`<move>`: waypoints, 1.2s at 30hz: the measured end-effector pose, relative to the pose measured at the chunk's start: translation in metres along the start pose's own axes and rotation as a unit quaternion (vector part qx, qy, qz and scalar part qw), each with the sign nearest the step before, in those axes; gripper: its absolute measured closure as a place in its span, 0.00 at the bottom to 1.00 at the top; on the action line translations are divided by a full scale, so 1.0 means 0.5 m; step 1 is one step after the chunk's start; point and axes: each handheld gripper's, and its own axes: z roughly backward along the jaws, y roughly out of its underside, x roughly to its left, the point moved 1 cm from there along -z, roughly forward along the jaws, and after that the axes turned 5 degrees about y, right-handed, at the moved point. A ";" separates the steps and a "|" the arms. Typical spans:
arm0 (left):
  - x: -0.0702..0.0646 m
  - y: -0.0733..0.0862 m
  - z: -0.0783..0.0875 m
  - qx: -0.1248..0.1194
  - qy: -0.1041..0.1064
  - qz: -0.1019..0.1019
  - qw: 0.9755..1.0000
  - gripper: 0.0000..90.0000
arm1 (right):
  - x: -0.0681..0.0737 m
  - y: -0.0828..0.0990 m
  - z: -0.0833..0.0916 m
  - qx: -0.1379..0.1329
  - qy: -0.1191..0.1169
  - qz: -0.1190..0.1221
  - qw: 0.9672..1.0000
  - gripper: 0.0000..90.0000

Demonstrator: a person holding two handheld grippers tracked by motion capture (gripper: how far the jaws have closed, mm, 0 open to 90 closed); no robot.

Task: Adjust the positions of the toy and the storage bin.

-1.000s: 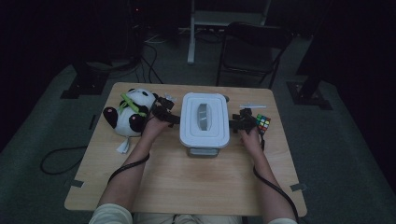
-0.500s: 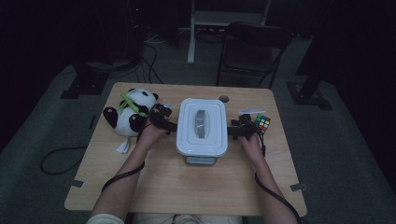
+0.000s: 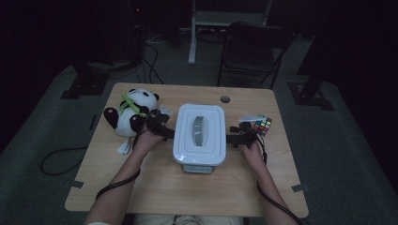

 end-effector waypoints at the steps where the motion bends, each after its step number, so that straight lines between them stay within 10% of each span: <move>1: -0.001 0.001 0.001 0.000 -0.001 -0.001 1.000 0.04 | 0.003 0.002 0.001 -0.001 -0.002 0.000 1.000 0.28; 36: -0.052 0.005 -0.011 -0.009 0.059 -0.026 0.998 0.04 | 0.049 0.095 0.103 -0.023 -0.011 0.001 1.000 0.28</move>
